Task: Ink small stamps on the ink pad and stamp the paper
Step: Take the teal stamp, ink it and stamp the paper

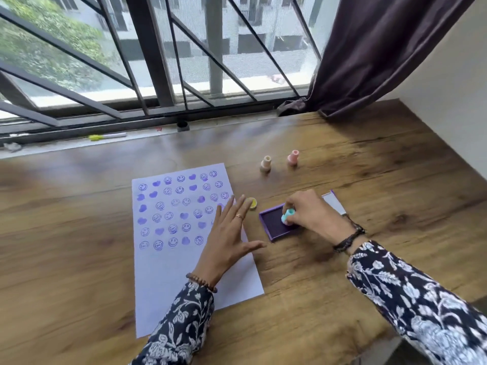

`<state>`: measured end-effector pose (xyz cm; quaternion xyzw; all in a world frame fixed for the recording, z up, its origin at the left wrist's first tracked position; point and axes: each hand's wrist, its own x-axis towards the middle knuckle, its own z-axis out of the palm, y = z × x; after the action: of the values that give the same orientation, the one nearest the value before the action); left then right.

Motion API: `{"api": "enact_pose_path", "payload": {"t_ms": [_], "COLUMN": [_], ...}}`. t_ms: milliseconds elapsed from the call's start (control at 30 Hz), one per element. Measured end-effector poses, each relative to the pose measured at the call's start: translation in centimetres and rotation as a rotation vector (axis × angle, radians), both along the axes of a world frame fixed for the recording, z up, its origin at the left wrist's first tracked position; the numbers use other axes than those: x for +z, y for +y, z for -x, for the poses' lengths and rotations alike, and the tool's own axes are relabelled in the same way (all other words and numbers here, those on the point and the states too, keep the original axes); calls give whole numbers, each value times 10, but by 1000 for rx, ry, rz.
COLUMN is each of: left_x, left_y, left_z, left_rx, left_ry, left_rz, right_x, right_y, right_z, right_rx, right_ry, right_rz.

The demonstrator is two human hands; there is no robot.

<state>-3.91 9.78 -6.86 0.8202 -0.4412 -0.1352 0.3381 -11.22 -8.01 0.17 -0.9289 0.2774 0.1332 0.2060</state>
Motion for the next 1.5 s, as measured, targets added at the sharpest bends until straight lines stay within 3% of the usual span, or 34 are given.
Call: {"api": "enact_pose_path", "payload": {"t_ms": [67, 133, 200, 267, 400, 633, 867, 1000, 1167, 1333, 1500], "left_x": [3, 7, 11, 9, -2, -9, -16, -19, 10, 4, 26], "left_y": [22, 47, 64, 76, 99, 123, 125, 114, 101, 117, 88], "left_z": [-10, -24, -37, -43, -41, -48, -54, -51, -36, -48, -46], "left_rx": [37, 17, -45, -77, -28, 17, -5, -23, -34, -37, 20], "left_ry": [-15, -87, -179, -182, -53, -69, -66, -39, -44, -22, -122], "left_rz": [25, -11, -110, -212, -336, -247, -237, -249, -212, -311, -302], "right_x": [1, 0, -3, -13, -22, -22, -19, -13, 22, 12, 25], "right_y": [2, 21, 49, 76, 121, 163, 164, 145, 113, 111, 71], "right_z": [11, 24, 31, 31, 11, -15, -39, -44, -30, -24, -7], "right_rx": [-117, -294, -398, -435, -376, -258, -248, -119, -79, -494, -749], "right_ry": [-69, -233, -353, -396, -438, -346, -165, -27, -46, -330, -512], "right_rz": [-50, -242, -418, -460, -227, 140, 259, 251, -15, -740, -1145]}}
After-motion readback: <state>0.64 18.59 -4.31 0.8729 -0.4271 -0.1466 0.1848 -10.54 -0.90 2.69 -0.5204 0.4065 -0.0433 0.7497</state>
